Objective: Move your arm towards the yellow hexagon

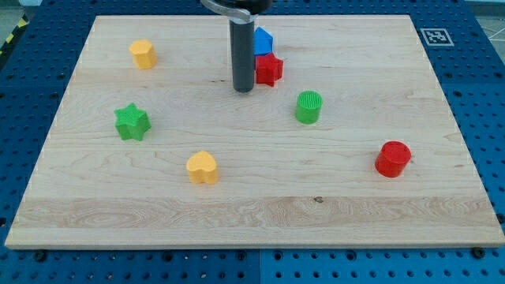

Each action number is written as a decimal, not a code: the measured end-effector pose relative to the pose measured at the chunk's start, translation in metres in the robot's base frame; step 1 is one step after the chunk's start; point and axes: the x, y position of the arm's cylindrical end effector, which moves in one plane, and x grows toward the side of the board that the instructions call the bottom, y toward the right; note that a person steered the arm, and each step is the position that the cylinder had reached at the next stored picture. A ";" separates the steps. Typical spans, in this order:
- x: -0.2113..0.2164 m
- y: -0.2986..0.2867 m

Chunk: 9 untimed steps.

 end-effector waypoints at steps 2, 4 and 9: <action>0.040 0.002; 0.010 -0.074; -0.083 -0.233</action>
